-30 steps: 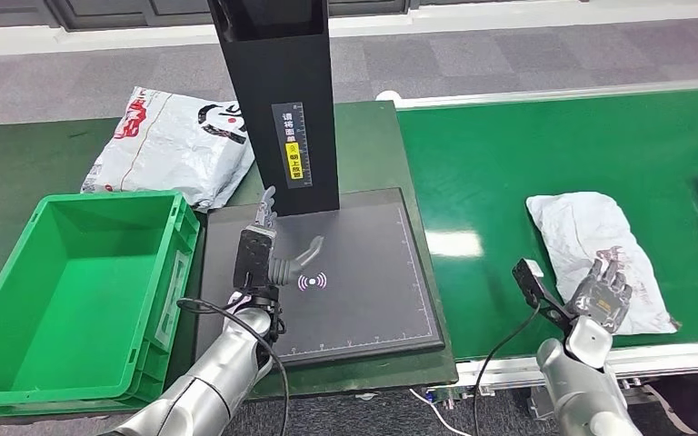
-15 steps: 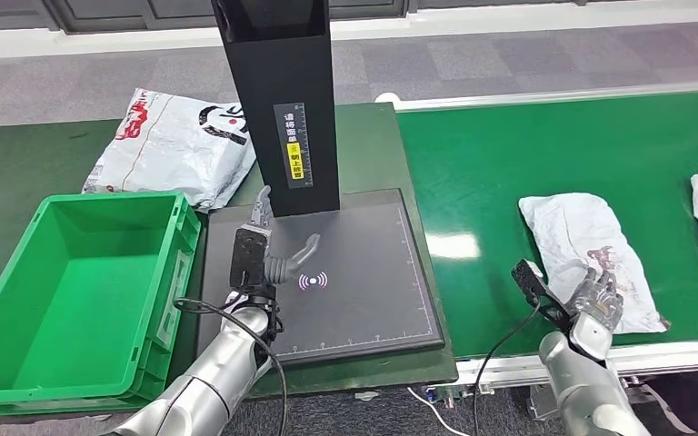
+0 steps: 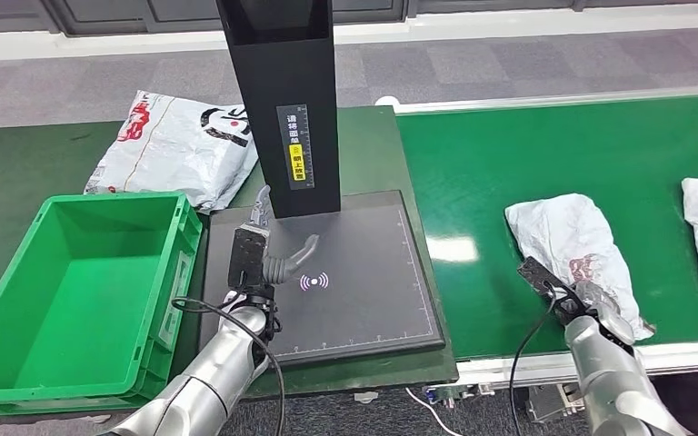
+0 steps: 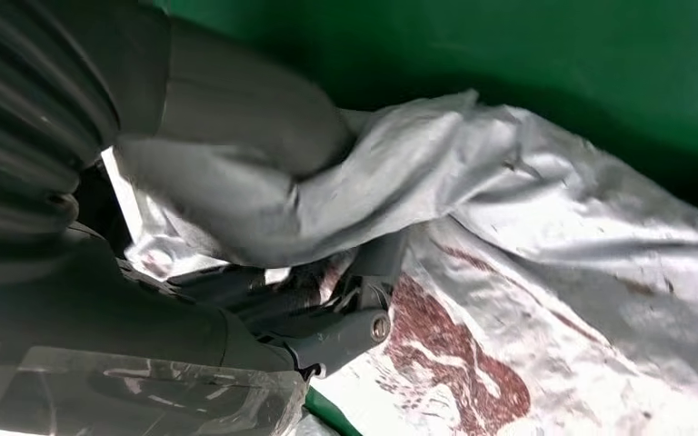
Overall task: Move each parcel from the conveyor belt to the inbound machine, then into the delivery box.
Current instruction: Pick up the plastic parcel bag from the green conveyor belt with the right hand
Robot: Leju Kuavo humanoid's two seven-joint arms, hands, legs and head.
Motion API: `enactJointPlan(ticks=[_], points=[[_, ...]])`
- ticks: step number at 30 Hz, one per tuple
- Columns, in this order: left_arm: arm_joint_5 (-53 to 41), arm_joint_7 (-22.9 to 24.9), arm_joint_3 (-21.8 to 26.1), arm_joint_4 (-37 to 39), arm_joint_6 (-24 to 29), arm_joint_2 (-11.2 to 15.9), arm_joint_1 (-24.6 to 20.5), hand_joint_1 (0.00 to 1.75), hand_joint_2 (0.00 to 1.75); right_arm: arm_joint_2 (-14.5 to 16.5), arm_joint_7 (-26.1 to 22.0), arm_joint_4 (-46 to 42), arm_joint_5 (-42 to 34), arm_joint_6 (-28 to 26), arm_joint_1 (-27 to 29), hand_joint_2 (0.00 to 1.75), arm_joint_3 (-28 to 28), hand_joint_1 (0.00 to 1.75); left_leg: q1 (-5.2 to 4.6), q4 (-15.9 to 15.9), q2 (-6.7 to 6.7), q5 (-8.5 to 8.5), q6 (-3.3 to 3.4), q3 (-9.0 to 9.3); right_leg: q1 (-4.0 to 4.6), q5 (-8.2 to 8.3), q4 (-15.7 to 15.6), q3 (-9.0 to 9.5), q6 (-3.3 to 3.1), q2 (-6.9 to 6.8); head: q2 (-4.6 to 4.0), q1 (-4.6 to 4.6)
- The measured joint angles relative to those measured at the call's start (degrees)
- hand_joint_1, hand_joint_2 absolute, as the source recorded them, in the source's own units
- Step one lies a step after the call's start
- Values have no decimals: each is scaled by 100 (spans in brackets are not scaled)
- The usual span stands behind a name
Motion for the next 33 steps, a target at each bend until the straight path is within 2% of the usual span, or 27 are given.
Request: enactJointPlan(ticks=[6, 11, 15, 21, 26, 33], points=[[-1, 0, 7, 1, 18, 10, 0, 0, 175, -3, -67, 31, -86, -231, -39, 175, 56, 175, 0, 0, -4, -3, -2, -5, 7, -5, 1, -2, -2, -1, 0, 0], [82, 0, 127, 80, 77, 30, -22, 0, 175, 19, -134, 25, -131, -1193, -23, 175, 258, 175, 0, -1, -4, -3, -2, -17, 3, -5, 3, -15, -2, -2, 0, 1], [121, 209, 263, 356, 116, 67, -115, 0, 175, 46, -466, -191, -359, -2140, 51, 175, 468, 175, -2, -1, -7, 0, -1, -26, -5, -5, 7, -23, -1, -6, 0, 2], [-87, 716, 297, 634, 41, 175, -260, 0, 175, 55, -813, -862, -835, -2727, 158, 175, 887, 175, -9, -1, -13, 3, -1, -35, -12, -4, 9, -33, 0, -9, 0, 2], [-327, 1038, 297, 736, 144, 330, -494, 0, 175, 94, -892, -1659, -1070, -2795, 243, 175, 1348, 175, -9, -1, -14, 7, -3, -48, -12, -2, 13, -46, 1, -9, 0, 2], [-365, 1145, 297, 779, 227, 494, -750, 0, 175, 200, -863, -2321, -1160, -2703, 149, 175, 1984, 175, -9, -1, -26, 15, -3, -50, -12, -2, 16, -50, 0, -21, 0, 0]])
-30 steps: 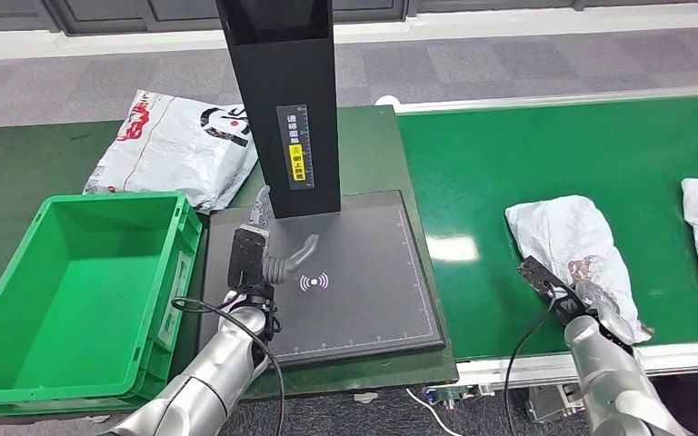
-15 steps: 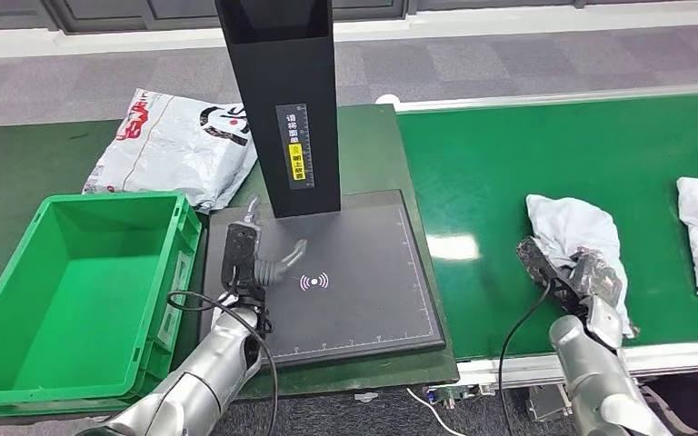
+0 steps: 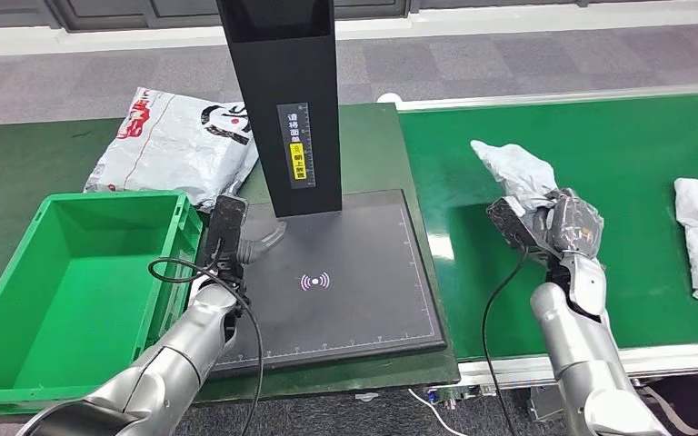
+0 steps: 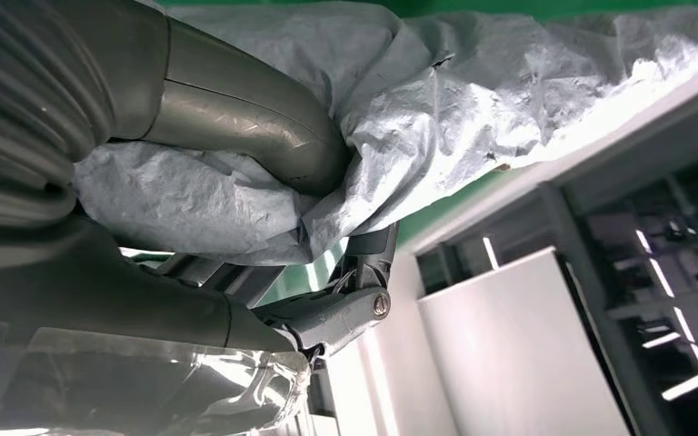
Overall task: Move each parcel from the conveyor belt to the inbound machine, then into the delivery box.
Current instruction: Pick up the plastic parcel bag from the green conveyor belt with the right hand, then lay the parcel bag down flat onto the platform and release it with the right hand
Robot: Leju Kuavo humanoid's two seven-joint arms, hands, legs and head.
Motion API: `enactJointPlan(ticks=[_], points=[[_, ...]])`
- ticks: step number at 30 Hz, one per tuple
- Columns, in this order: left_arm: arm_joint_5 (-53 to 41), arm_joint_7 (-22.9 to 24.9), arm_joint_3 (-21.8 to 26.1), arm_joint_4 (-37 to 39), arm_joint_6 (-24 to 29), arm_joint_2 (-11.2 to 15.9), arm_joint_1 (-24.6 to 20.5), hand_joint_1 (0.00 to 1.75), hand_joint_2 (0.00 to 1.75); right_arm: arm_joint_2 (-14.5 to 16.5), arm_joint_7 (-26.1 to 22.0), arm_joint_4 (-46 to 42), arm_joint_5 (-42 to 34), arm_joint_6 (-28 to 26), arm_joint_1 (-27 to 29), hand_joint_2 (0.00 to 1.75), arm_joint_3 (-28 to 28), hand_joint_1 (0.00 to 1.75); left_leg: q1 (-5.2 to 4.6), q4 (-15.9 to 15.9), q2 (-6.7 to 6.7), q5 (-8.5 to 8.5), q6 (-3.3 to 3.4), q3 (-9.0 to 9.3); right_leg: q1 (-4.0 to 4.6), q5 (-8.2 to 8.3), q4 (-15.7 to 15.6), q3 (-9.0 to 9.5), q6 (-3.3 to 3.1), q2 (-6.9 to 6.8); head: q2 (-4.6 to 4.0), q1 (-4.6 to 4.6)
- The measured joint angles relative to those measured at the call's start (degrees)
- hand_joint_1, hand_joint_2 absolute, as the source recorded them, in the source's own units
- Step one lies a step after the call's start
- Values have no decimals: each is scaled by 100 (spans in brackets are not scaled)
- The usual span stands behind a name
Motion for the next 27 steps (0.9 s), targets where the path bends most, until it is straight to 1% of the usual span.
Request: enactJointPlan(ticks=[3, 5, 7, 9, 12, 17, 20, 22, 24, 27], points=[[-3, -5, 0, 5, 15, 32, -19, 0, 175, 17, -16, -108, -31, 6, -6, 175, 103, 175, 0, 0, -2, 1, 1, -6, -1, 0, 0, 0, 0, -3, 0, 1], [0, -38, 1, 6, 44, 54, -37, 0, 175, 46, -121, -150, -80, 81, -32, 175, 189, 175, -1, 0, -1, 1, 1, -11, -1, 1, 2, -2, 0, -3, 0, 2], [15, -97, 3, 6, 73, 82, -72, 0, 175, 127, -248, -172, -75, 228, -126, 175, 379, 175, -1, 0, 6, 2, 1, -14, -1, 4, 3, -10, -1, 5, 0, 2], [27, -141, 8, 5, 81, 107, -128, 0, 175, 259, -245, -192, -25, 351, -263, 175, 680, 175, 0, 0, 14, 5, -3, -14, 0, 7, 4, -19, -2, 17, 0, 1], [28, -194, 24, -5, 99, 118, -194, 0, 175, 515, -97, -307, -19, 628, -387, 175, 1247, 175, 2, -1, 11, 12, -11, -15, 5, 7, 8, -22, -3, 17, 0, 0], [-52, -217, 91, -87, 146, 141, -220, 0, 175, 1020, 261, -662, -211, 1696, -333, 175, 2591, 175, 8, -3, 16, 15, -17, -19, 14, 4, 17, -37, -10, 23, 0, 0], [-153, -174, 92, -140, 146, 149, -233, 0, 175, 1256, 273, -717, -600, 2339, -204, 175, 3356, 175, 15, -4, 10, 15, -18, -22, 17, 0, 17, -40, -14, 16, 0, 0], [-223, -140, 92, -165, 146, 150, -244, 0, 175, 1334, 197, -717, -873, 2673, -92, 175, 3818, 175, 18, -4, 9, 15, -18, -25, 18, -1, 17, -41, -16, 15, 0, 1], [-284, -116, 92, -184, 140, 144, -257, 0, 175, 1360, 116, -717, -1126, 2895, -1, 175, 4211, 175, 17, -4, 11, 14, -19, -28, 17, -1, 16, -43, -16, 17, 0, 1], [-378, -85, 92, -201, 102, 104, -285, 0, 175, 1375, 39, -726, -1552, 3289, 55, 175, 4670, 175, 16, -2, 12, 14, -18, -30, 15, 0, 14, -45, -15, 17, 0, 1]])
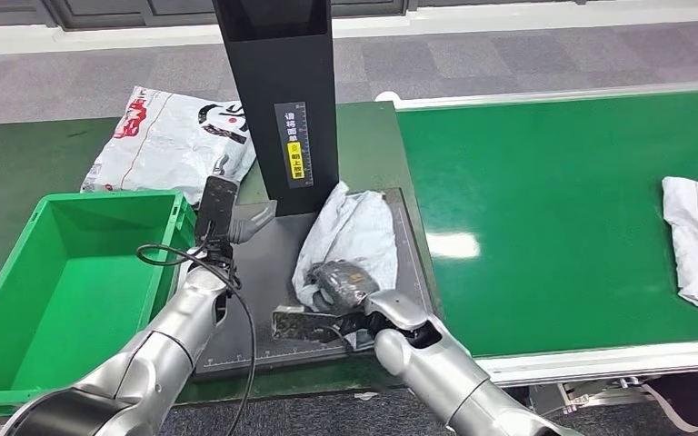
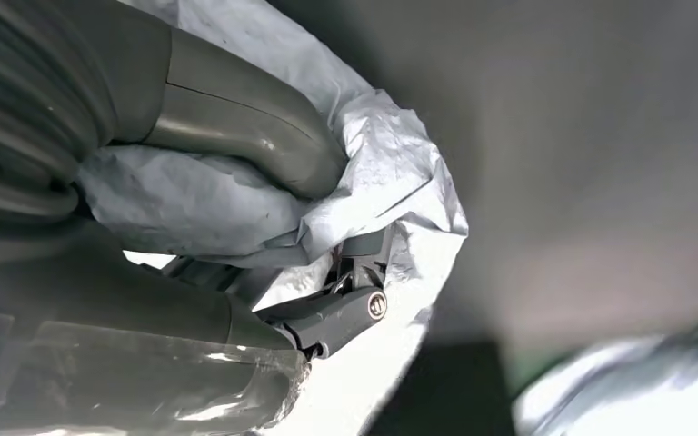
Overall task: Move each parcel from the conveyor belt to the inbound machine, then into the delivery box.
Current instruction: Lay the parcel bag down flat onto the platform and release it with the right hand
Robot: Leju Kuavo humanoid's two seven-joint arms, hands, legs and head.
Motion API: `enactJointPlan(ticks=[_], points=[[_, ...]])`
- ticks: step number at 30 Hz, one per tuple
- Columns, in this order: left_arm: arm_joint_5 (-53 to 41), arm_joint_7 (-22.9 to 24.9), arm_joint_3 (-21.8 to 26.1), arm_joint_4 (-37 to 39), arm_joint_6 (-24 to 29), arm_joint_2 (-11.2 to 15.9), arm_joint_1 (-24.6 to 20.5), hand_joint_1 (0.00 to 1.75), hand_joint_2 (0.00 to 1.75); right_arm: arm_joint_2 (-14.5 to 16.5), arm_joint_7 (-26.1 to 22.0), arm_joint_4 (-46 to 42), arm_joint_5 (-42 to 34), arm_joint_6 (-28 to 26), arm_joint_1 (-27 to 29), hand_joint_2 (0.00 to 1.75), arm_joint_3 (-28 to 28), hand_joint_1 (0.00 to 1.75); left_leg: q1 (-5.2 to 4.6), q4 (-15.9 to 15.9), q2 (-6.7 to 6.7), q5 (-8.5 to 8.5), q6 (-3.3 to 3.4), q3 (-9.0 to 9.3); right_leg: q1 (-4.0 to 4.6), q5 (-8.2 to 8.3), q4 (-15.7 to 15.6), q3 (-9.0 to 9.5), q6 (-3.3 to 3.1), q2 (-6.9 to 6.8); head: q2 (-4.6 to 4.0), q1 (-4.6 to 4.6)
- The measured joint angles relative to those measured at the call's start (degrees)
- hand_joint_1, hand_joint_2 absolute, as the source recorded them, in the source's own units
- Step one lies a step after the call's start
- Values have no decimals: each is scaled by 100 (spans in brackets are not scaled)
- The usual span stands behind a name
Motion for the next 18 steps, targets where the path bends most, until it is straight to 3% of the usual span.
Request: enactJointPlan(ticks=[5, 9, 15, 18], points=[[-115, 12, 0, -4, -42, -84, -18, 0, 175, -4, -96, -26, -690, 627, 11, 175, 533, 175, -3, 1, 0, 0, 0, 2, -2, 2, -2, 0, 1, 3, 0, -1], [-148, -3, -1, -3, -54, -130, -18, 0, 175, -5, -45, -25, -810, 550, -36, 175, 807, 6, -2, 1, 1, 0, -1, 3, -1, 4, -1, 0, -2, 4, 0, -1], [-174, -110, -2, -19, -31, -166, -14, 0, 175, -2, 450, 7, -216, -1090, -137, 175, 954, 0, -2, 1, 1, 5, -6, 1, 1, 6, 1, 0, -4, 2, 0, -1], [-185, -136, -2, -48, -14, -176, -13, 0, 175, -4, 607, 36, -17, -1547, -241, 175, 954, 0, -2, 1, 2, 5, -6, 2, 0, 8, 1, 0, -4, 3, 0, 0]])
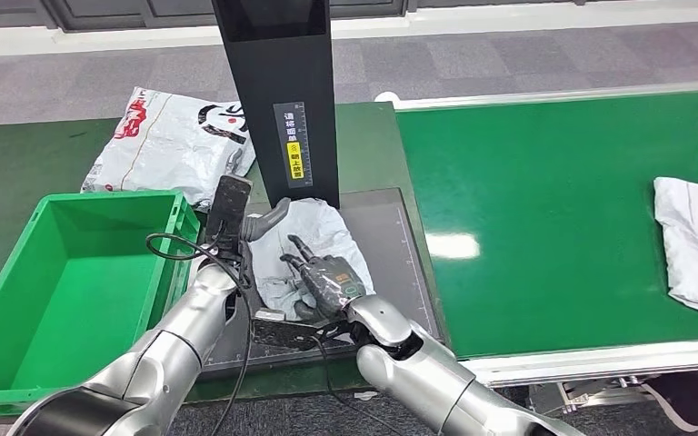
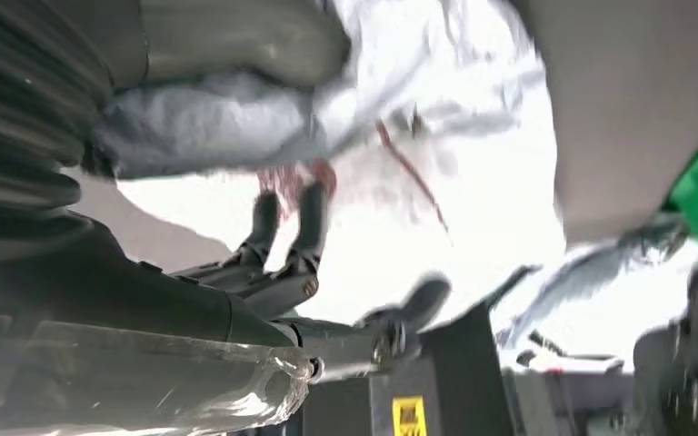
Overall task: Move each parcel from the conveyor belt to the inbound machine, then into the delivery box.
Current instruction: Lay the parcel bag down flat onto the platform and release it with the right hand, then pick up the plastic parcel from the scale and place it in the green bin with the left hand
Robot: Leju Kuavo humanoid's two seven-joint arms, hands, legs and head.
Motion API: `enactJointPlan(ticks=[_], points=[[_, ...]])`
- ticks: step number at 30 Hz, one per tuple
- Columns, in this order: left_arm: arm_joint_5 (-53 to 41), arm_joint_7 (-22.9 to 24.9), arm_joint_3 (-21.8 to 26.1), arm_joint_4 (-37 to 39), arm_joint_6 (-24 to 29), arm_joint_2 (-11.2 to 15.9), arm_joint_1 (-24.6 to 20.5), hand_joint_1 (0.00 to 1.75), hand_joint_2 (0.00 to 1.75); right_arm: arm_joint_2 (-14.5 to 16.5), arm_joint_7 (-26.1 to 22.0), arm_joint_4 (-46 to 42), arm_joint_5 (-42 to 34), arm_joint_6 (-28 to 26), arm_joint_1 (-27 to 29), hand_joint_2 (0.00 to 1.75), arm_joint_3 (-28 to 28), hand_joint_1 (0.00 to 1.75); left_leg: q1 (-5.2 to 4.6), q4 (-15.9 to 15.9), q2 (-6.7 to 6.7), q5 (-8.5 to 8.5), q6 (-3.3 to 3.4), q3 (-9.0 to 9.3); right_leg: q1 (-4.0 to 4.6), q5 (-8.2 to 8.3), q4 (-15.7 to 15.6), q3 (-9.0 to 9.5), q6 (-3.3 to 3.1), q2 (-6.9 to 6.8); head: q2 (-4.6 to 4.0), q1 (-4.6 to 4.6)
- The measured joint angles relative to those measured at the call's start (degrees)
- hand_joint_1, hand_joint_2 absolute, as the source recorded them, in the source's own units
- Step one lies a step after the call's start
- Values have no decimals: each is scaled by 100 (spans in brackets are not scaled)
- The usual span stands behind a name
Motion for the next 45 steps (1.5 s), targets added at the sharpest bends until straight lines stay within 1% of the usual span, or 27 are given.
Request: enactJointPlan(ticks=[5, 8, 10, 12, 14, 16, 18, 20, 23, 25, 27, 33, 37, 39, 42, 44, 45], points=[[-15, -7, -1, -30, 14, -9, 1, 0, 175, 1, 31, 32, 60, -163, -42, 175, -1, 0, 0, 0, -1, 0, 0, -2, -1, 0, 0, -1, 0, -1, 0, -1], [-53, -39, -3, -56, 26, -10, 2, 0, 175, -7, -90, 32, 48, -726, -40, 175, -84, 0, 0, 1, 0, 0, 0, -3, -2, 0, -1, -4, 0, -1, 0, -1], [-60, -55, -4, -83, 25, -10, 2, 0, 175, -25, -364, 6, -143, -1084, -34, 175, -271, 0, -1, 1, 0, 0, 0, -4, -2, 1, -1, -4, 1, -1, 0, -1], [-49, -57, -4, -113, -6, -10, 3, 0, 175, -51, -753, -98, -468, -1278, 3, 175, -557, 0, -1, 2, 0, 0, 0, -4, -3, 1, -1, -4, 1, -1, 0, -1], [-3, -58, -4, -144, -95, -10, 4, 0, 175, -73, -1160, -277, -882, -1359, 71, 175, -877, 0, -2, 2, 0, 0, 0, -4, -4, 2, -1, -5, 2, -1, 0, -1], [55, -45, -4, -180, -224, -10, 7, 0, 175, -83, -1578, -484, -1458, -1360, 156, 175, -1194, 0, -2, 2, -1, 0, 1, -4, -4, 2, -1, -4, 3, -1, 0, -1], [85, 17, -7, -213, -359, -12, 17, 0, 175, -87, -1966, -670, -2261, -1225, 248, 175, -1519, 0, -2, 2, -1, 0, 1, -5, -4, 2, -2, -4, 3, -2, 0, -1], [81, 133, -23, -233, -488, -13, 33, 0, 175, -90, -2196, -768, -3122, -957, 322, 175, -1829, 0, -3, 2, -1, -1, 1, -5, -5, 2, -2, -5, 3, -1, 0, -1], [-34, 315, -123, -239, -688, -10, 58, 0, 175, -111, -2302, -785, -4271, -322, 407, 175, -2222, 0, -3, 2, -2, -1, 1, -5, -5, 2, -2, -5, 3, -1, 0, -1], [-114, 385, -219, -239, -771, -7, 73, 0, 175, -134, -2328, -781, -4790, 98, 461, 175, -2479, 0, -3, 2, -3, -1, 1, -7, -5, 2, -2, -5, 3, -4, 0, -1], [-146, 412, -280, -240, -795, 3, 81, 0, 175, -155, -2343, -778, -4980, 283, 498, 175, -2684, 0, -3, 2, -6, 0, 1, -7, -5, 2, -2, -5, 3, -6, 0, -1], [-253, 493, -354, -242, -869, 16, 81, 0, 175, -185, -2335, -769, -5107, 377, 555, 175, -3006, 0, -3, 2, -13, 0, 2, -8, -6, 2, -3, -4, 4, -14, 0, -1], [-833, 773, -559, -240, -1182, 56, 74, 0, 175, -265, -2275, -689, -5588, 720, 585, 175, -3300, 0, -5, 2, -61, 8, 14, -9, -8, -7, -8, 11, 11, -69, 0, -1], [-1428, 1033, -816, -235, -1338, 96, 65, 0, 175, -345, -2332, -598, -5680, 766, 587, 175, -3534, 0, -7, 3, -117, 16, 26, -9, -11, -20, -13, 30, 24, -125, 0, -1], [-2382, 1439, -1395, -201, -1505, 159, 86, 0, 175, -449, -2403, -494, -5660, 779, 585, 175, -3865, 0, -13, 4, -205, 28, 45, -11, -17, -39, -21, 63, 42, -216, 0, 1], [-2988, 1666, -1895, -154, -1581, 170, 177, 0, 175, -480, -2422, -470, -5565, 811, 585, 175, -4016, 0, -18, 6, -214, 32, 51, -18, -23, -31, -23, 68, 46, -224, 0, 1], [-3293, 1793, -2159, -128, -1592, 170, 235, 0, 175, -485, -2425, -467, -5493, 827, 588, 175, -4074, 0, -21, 7, -196, 32, 52, -23, -27, -21, -24, 62, 49, -202, 0, 2]])
